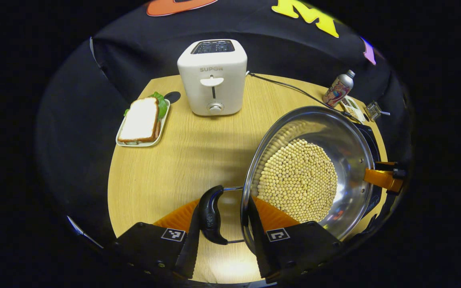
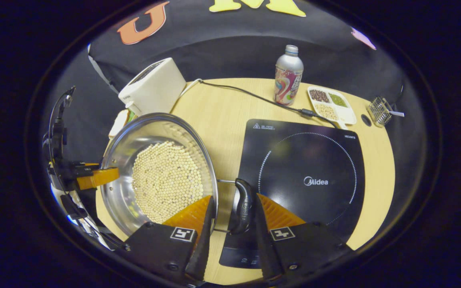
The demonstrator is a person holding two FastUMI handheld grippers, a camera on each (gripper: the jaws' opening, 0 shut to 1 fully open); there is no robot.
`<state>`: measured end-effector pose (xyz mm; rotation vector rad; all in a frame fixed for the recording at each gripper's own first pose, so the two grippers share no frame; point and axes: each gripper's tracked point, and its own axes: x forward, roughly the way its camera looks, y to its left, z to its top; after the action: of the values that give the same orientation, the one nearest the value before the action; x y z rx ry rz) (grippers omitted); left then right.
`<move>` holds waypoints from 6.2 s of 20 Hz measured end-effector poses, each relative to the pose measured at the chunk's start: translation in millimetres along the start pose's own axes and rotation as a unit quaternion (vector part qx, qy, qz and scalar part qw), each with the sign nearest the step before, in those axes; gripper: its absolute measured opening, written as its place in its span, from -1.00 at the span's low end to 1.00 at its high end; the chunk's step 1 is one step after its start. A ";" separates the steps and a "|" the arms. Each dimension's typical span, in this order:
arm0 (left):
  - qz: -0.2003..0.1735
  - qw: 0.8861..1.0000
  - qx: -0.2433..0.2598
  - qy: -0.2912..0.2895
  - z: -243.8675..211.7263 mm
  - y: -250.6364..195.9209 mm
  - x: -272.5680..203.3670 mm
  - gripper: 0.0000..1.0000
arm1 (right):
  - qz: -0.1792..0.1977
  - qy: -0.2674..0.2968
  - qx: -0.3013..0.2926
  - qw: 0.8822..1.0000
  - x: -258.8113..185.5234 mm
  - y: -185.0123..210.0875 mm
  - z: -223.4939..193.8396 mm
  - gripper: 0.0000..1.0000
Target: First push the handle of the pot to place it horizontally, then grasp the pot with both hands and set it on the induction cooktop.
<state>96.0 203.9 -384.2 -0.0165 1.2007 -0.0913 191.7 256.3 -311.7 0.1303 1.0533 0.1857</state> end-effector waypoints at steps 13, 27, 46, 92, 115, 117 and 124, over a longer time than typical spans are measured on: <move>-0.033 0.999 0.025 -0.022 -2.5 1.0 8.2 0.17 | -0.029 -0.066 0.023 0.997 -61.1 -52.6 -0.5 0.04; -0.063 0.997 0.053 -0.009 12.3 2.7 20.2 0.17 | -0.056 -0.076 0.057 0.994 -95.8 -177.8 -14.3 0.04; -0.044 0.999 0.022 0.016 6.4 6.0 13.7 0.17 | -0.036 -0.037 0.033 0.998 -68.8 -275.7 6.9 0.04; 0.015 0.962 -0.004 -0.272 -9.9 13.0 -125.0 0.94 | -0.004 -0.218 -0.012 0.976 -137.0 -240.0 -38.5 0.81; 0.003 0.836 0.017 -0.549 49.7 60.6 -421.2 0.93 | -0.043 -0.511 -0.029 0.858 -448.9 -144.7 18.1 1.00; 0.000 0.833 0.019 -0.553 49.1 61.4 -430.0 0.94 | -0.049 -0.517 -0.018 0.854 -461.0 -148.7 14.3 1.00; 0.013 0.836 -0.001 -0.548 39.9 67.4 -438.4 0.93 | -0.073 -0.527 -0.021 0.847 -488.2 -166.0 15.1 0.99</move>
<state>-19.9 304.5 34.0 -0.0475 0.0407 -0.0414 -15.2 -10.6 78.3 0.0886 -0.0501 -0.0194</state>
